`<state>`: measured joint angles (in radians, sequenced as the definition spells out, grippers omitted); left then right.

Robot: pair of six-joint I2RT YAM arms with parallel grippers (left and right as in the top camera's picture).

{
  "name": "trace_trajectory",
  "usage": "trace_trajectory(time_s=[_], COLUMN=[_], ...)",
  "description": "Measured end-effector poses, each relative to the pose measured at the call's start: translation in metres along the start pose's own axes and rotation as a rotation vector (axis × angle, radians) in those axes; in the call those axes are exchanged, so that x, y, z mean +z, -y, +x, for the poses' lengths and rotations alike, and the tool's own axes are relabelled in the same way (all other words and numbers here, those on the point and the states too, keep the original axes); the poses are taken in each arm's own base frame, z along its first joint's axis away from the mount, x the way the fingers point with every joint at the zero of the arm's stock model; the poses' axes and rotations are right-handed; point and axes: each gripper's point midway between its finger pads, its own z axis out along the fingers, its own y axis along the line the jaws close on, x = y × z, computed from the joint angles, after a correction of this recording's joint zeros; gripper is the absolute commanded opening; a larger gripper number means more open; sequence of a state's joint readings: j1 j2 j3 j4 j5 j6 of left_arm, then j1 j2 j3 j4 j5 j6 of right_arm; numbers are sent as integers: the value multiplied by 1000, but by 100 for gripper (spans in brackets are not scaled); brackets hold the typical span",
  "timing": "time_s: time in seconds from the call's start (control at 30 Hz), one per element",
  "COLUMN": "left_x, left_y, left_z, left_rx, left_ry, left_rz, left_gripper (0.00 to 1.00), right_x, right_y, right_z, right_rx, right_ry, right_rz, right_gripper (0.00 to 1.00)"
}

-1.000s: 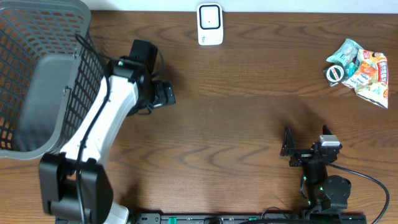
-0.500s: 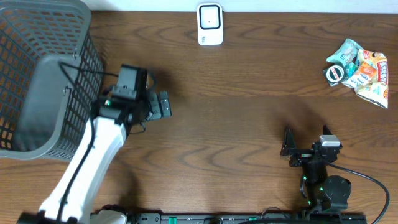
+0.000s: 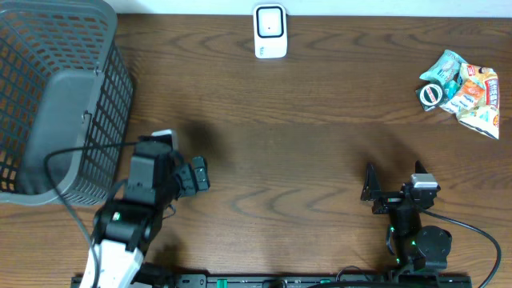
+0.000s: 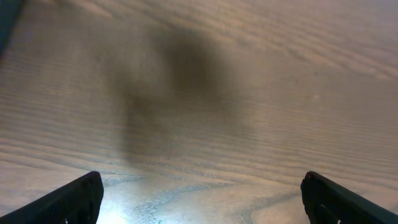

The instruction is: Scan the item barcode

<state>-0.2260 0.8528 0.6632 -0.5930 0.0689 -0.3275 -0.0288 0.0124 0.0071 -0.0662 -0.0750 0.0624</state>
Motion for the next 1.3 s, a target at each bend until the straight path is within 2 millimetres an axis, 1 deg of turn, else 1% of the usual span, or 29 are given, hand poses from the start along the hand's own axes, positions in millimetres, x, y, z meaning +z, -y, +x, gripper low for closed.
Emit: trace_trajectory(time_s=[0.17,0.37,0.5,0.6,0.93,1.13,1.3], left_x=[-19,-31,-35,-37,-37,-45,-48], left_y=[-1,-4,-6,-4,-7,-1,-2], left_z=[-6,-1,1,-2,-1,-10,-14], left_rx=[41,104,124,127,142,192,201], left_ry=[105,185,230,280,396,460,481], left_rz=[17,37,47,64,99,125,119], left_gripper=[100,100,100,100,100,100,100], right_x=[0,0,0,0,0,0,0], right_y=[0,0,0,0,0,0,0], right_z=[0,0,0,0,0,0,0], right_rx=[0,0,0,0,0,0,0], right_ry=[0,-1,-1,-1,0,0,-1], right_rz=[0,0,0,0,0,0,0], right_gripper=[99,99,99,99,99,99,99])
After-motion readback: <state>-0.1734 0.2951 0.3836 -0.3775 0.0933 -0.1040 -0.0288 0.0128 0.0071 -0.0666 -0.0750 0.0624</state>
